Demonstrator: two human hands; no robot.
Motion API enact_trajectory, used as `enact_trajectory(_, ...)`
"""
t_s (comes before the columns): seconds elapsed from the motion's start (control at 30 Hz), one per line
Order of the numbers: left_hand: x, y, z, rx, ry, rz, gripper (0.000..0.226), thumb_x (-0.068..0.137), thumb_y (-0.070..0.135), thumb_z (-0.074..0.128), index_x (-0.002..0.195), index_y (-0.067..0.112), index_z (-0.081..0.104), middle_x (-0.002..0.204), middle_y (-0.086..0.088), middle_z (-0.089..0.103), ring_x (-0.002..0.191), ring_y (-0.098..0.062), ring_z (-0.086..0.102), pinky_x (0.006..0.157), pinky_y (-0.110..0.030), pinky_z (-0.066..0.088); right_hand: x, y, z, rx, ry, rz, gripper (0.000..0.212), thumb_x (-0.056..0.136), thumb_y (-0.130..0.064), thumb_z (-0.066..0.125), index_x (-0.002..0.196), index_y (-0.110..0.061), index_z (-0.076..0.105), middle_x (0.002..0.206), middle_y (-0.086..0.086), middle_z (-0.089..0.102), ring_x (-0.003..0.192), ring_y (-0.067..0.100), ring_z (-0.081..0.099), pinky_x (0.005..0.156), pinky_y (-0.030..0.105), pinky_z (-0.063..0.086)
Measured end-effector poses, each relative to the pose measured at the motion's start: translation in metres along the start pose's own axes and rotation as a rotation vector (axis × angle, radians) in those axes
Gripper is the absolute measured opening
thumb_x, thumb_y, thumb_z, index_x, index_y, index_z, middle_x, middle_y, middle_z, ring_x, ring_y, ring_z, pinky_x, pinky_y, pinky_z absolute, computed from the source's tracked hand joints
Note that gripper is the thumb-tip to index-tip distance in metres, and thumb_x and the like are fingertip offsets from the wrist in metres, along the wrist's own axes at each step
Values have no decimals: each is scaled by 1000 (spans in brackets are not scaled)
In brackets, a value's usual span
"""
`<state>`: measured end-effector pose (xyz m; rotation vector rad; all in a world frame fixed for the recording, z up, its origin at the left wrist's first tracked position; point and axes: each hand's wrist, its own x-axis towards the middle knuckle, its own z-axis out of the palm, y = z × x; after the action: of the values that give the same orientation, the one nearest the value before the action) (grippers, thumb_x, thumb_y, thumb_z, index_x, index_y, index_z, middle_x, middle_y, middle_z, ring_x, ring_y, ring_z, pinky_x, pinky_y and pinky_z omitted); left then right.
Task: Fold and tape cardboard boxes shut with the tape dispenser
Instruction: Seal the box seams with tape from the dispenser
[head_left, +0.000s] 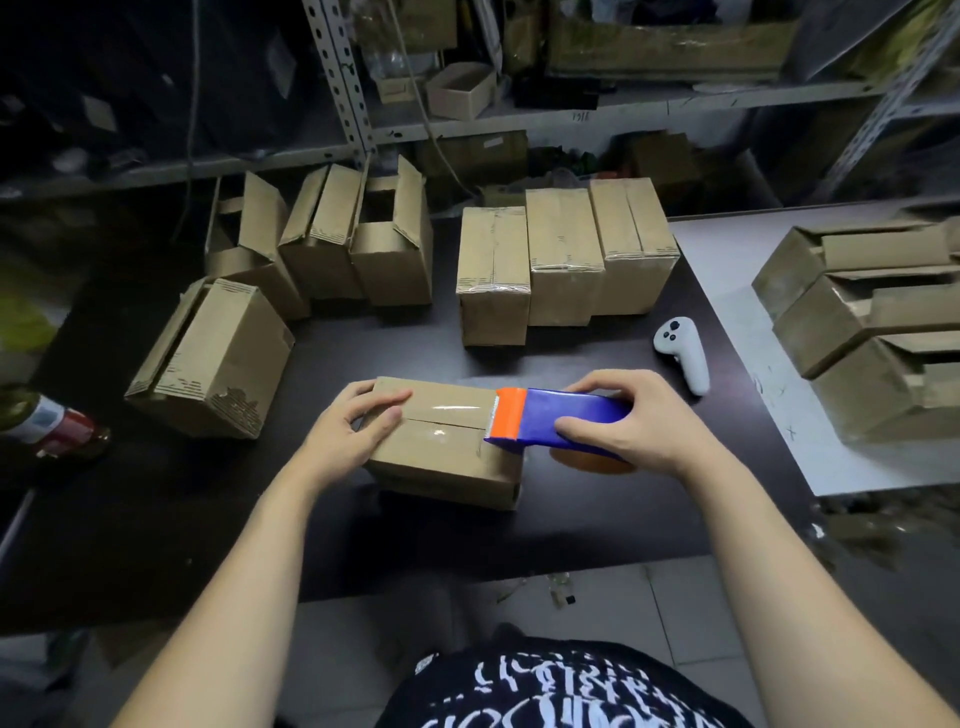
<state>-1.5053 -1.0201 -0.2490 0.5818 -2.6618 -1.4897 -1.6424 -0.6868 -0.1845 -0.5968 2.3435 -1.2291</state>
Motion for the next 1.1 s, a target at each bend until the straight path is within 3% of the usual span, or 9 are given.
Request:
enact_trajectory(0.13, 2, -1, 2, -48, 27, 9, 22, 88, 54, 60, 106, 62, 70, 129, 27, 52, 127, -3, 53, 105, -18, 37, -1, 8, -23, -32, -2, 35, 22, 76, -37, 85, 95, -31, 76, 88, -10, 74, 83, 13, 70, 72, 28, 61)
enact_trajectory(0.23, 4, -3, 5, -63, 59, 15, 21, 95, 44, 63, 107, 58, 72, 128, 23, 55, 126, -6, 54, 109, -28, 41, -11, 17, -20, -5, -21, 79, 20, 78, -33, 86, 95, -31, 76, 88, -10, 75, 81, 13, 70, 75, 32, 60)
enact_trajectory(0.3, 5, -5, 6, -74, 67, 23, 25, 97, 35, 66, 106, 57, 73, 128, 21, 56, 126, -7, 54, 107, -27, 43, -15, 22, -17, 20, -17, 78, 20, 78, -30, 87, 95, -30, 77, 86, -6, 74, 79, 16, 70, 72, 34, 61)
enact_trajectory(0.43, 5, -1, 5, -85, 66, 5, 28, 98, 30, 67, 104, 57, 73, 128, 19, 57, 124, -7, 55, 95, -14, 41, -22, 34, -24, 153, 23, 100, 18, 78, -18, 87, 91, -24, 76, 85, 8, 74, 67, 11, 68, 58, 22, 56)
enact_trajectory(0.6, 7, -1, 6, -82, 63, 15, 32, 98, 30, 66, 101, 62, 72, 128, 19, 57, 124, -10, 56, 94, -15, 41, -26, 66, -15, 58, 20, 113, 34, 74, -36, 87, 93, -24, 62, 79, 10, 72, 61, 16, 61, 56, 25, 53)
enact_trajectory(0.7, 6, -3, 6, -84, 68, 22, 32, 98, 30, 66, 101, 62, 72, 127, 20, 57, 124, -10, 57, 95, -17, 42, -28, 77, -12, 75, 40, 126, 47, 77, -33, 89, 89, -8, 50, 75, 5, 71, 61, 19, 66, 53, 22, 51)
enact_trajectory(0.8, 7, -3, 6, -82, 55, 16, 30, 98, 31, 66, 103, 61, 72, 129, 19, 56, 125, -12, 56, 96, -18, 42, -31, 90, -9, 13, 40, 140, 68, 67, -55, 86, 77, -3, 43, 64, 5, 50, 57, 14, 45, 60, 27, 39)
enact_trajectory(0.93, 7, -3, 5, -96, 56, 19, 30, 98, 32, 66, 103, 61, 72, 128, 20, 56, 126, -12, 56, 99, -23, 43, -28, 95, 2, -101, 3, 118, 66, 64, -55, 88, 70, -6, 45, 59, -5, 43, 55, 11, 37, 58, 29, 33)
enact_trajectory(1.1, 4, -1, 8, -101, 62, 15, 31, 99, 34, 63, 101, 64, 71, 132, 17, 54, 128, -8, 53, 97, -16, 39, -12, 84, 19, -241, -31, 87, 64, 64, -64, 83, 70, -10, 50, 58, 1, 52, 53, 11, 42, 56, 30, 35)
